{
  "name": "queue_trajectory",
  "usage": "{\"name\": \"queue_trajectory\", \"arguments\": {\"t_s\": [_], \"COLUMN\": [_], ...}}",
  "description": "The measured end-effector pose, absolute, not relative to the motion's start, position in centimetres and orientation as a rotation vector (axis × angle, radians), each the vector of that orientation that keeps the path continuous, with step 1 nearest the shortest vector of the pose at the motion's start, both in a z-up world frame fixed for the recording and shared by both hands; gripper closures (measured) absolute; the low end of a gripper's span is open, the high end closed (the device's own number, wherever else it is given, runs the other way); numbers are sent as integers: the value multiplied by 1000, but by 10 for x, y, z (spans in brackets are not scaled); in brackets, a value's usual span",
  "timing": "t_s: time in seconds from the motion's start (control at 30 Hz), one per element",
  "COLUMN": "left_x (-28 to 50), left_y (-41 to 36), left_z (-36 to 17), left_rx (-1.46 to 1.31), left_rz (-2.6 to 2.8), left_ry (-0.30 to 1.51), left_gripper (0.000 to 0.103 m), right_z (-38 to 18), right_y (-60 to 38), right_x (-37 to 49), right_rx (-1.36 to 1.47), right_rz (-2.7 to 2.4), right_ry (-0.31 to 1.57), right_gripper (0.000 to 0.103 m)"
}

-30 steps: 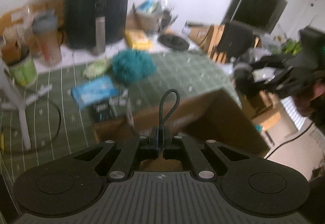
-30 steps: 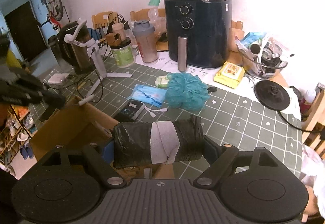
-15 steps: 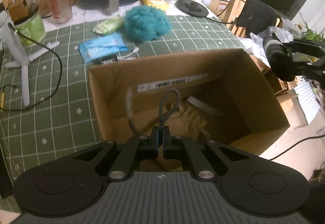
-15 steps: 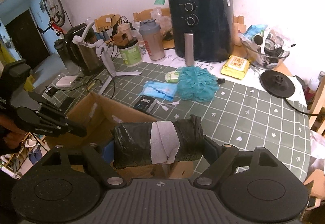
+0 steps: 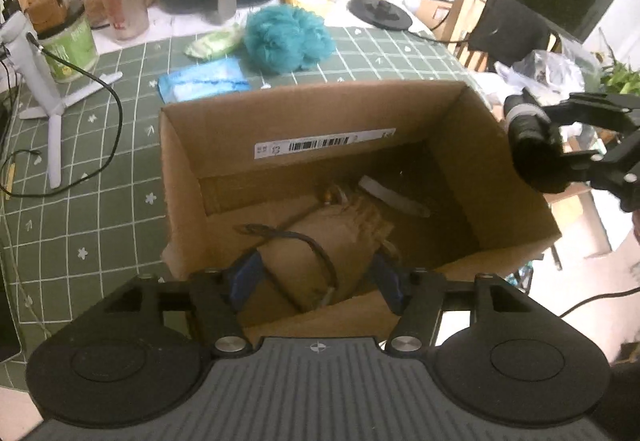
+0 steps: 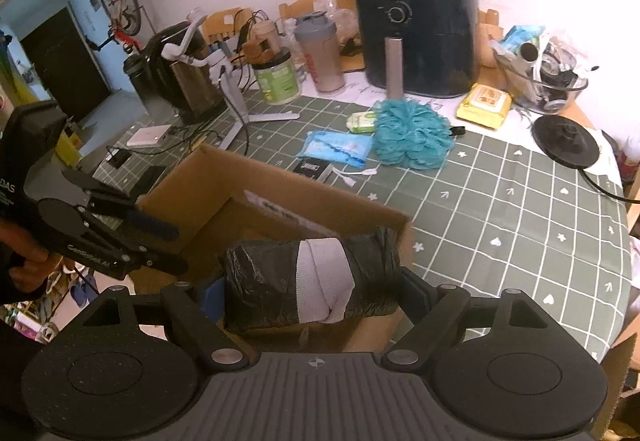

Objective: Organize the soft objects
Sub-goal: 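Lower the cable and bag roll into the box and open both grippers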

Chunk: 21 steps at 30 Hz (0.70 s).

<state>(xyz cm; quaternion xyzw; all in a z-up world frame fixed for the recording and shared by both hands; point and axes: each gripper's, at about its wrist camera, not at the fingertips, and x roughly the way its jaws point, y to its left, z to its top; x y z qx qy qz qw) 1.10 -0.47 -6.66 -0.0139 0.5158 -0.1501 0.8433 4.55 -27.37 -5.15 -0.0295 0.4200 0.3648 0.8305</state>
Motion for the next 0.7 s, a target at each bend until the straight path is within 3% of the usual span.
{"name": "queue_trajectory", "arguments": {"t_s": [0.43, 0.5, 0.57, 0.7], "left_x": [-7, -8, -10, -14], "left_y": [19, 22, 25, 31], "left_z": [-37, -37, -38, -39], "left_rx": [-119, -124, -127, -144], "left_rz": [-187, -175, -161, -138], "left_ry": [961, 962, 964, 965], "left_gripper": [43, 43, 43, 43], "right_z": [-33, -33, -37, -49], "right_y": [-255, -251, -245, -243], "right_x": [47, 46, 45, 39], "right_rx": [-158, -185, -247, -311], "right_rz": [848, 854, 853, 848], "right_ry": [816, 795, 805, 827], "right_gripper": [17, 14, 0, 0]}}
